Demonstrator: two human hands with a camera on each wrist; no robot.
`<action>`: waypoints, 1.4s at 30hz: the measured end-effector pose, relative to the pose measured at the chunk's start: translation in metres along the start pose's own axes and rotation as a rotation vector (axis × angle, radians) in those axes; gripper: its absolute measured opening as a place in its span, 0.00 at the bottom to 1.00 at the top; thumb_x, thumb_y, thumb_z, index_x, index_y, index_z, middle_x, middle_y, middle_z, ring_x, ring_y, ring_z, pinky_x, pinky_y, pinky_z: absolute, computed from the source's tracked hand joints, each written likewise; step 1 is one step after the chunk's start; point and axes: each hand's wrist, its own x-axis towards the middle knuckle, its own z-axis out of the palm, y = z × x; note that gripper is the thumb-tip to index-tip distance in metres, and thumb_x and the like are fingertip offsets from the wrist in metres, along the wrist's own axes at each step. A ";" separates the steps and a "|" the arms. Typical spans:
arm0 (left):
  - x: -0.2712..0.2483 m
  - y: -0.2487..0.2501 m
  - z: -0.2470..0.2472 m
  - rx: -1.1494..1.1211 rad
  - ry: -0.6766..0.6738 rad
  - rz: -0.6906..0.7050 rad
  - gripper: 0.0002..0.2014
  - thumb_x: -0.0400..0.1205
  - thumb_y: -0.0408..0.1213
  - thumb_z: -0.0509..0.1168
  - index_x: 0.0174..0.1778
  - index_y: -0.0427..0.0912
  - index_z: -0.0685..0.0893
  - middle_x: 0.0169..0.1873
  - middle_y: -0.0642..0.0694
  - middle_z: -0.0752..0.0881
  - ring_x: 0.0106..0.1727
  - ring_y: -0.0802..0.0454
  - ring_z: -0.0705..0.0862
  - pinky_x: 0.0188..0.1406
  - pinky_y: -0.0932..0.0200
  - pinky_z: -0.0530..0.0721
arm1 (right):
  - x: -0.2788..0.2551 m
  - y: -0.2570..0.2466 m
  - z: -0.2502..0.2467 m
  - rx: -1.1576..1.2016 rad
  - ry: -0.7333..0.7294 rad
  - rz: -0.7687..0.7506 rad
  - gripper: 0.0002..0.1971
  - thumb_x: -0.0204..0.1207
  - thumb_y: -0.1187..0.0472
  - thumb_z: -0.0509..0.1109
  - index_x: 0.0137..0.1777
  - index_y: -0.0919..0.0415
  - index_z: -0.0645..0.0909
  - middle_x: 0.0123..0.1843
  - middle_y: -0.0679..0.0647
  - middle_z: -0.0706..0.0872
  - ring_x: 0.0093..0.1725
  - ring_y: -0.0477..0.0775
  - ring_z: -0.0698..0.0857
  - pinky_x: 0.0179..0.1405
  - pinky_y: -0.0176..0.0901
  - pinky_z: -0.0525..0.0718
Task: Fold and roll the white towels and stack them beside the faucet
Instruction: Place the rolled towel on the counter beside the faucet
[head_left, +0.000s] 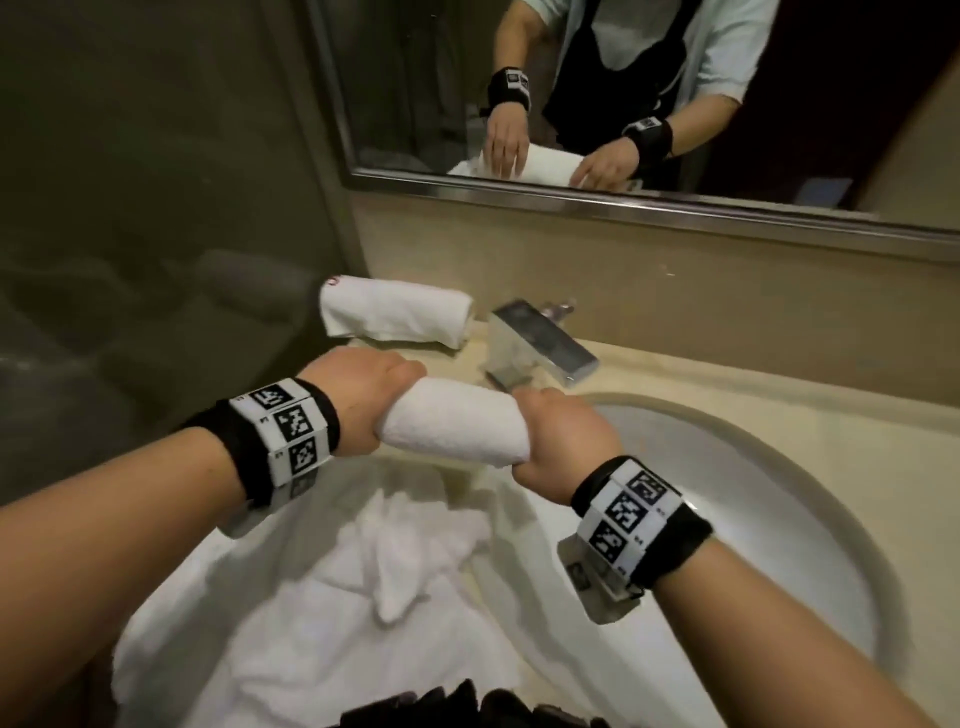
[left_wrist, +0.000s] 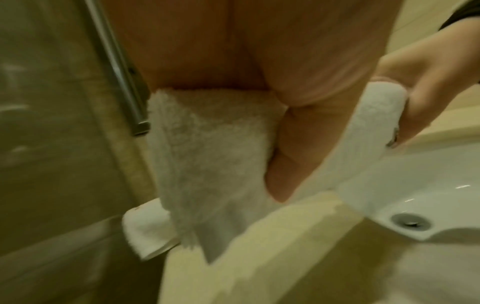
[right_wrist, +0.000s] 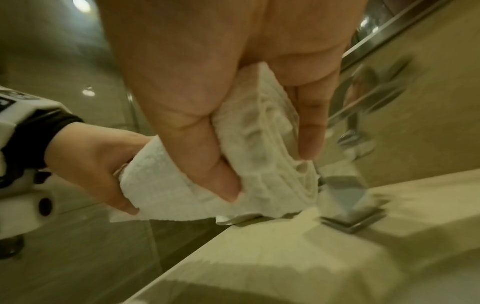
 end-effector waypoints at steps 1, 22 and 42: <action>0.004 -0.024 0.007 -0.014 0.000 -0.032 0.28 0.66 0.44 0.68 0.63 0.51 0.71 0.55 0.47 0.83 0.55 0.43 0.83 0.52 0.52 0.80 | 0.025 -0.015 0.007 0.005 0.001 -0.017 0.26 0.63 0.54 0.71 0.62 0.53 0.70 0.56 0.56 0.80 0.53 0.61 0.81 0.44 0.48 0.80; 0.106 -0.134 0.105 -0.066 -0.047 -0.301 0.34 0.76 0.36 0.61 0.78 0.40 0.54 0.72 0.37 0.65 0.73 0.38 0.64 0.76 0.44 0.61 | 0.208 -0.056 0.068 -0.224 -0.058 0.040 0.38 0.65 0.46 0.73 0.71 0.57 0.61 0.66 0.58 0.70 0.65 0.62 0.69 0.63 0.53 0.69; -0.191 -0.015 0.158 -0.534 -0.472 -0.551 0.59 0.56 0.73 0.66 0.78 0.59 0.41 0.76 0.43 0.56 0.76 0.39 0.60 0.73 0.44 0.68 | 0.009 -0.117 0.118 -0.371 -0.436 -0.558 0.47 0.62 0.42 0.72 0.78 0.43 0.50 0.80 0.56 0.58 0.74 0.64 0.65 0.66 0.57 0.72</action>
